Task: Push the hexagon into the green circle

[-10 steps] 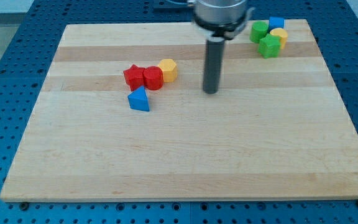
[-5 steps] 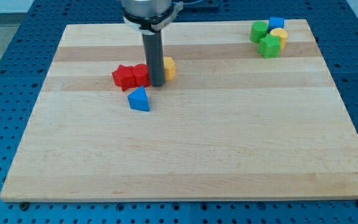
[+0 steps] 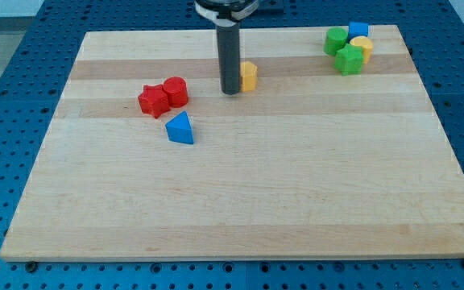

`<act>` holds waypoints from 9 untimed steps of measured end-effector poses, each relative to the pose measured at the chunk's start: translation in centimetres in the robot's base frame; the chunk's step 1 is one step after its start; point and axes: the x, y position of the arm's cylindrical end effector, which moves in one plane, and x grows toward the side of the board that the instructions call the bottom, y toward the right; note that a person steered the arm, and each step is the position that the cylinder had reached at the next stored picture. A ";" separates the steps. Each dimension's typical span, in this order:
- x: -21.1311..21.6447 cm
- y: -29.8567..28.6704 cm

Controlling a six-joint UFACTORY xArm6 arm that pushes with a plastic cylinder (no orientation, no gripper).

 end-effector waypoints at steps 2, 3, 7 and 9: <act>-4.0 1.7; -5.2 1.7; -8.2 5.9; -8.5 7.5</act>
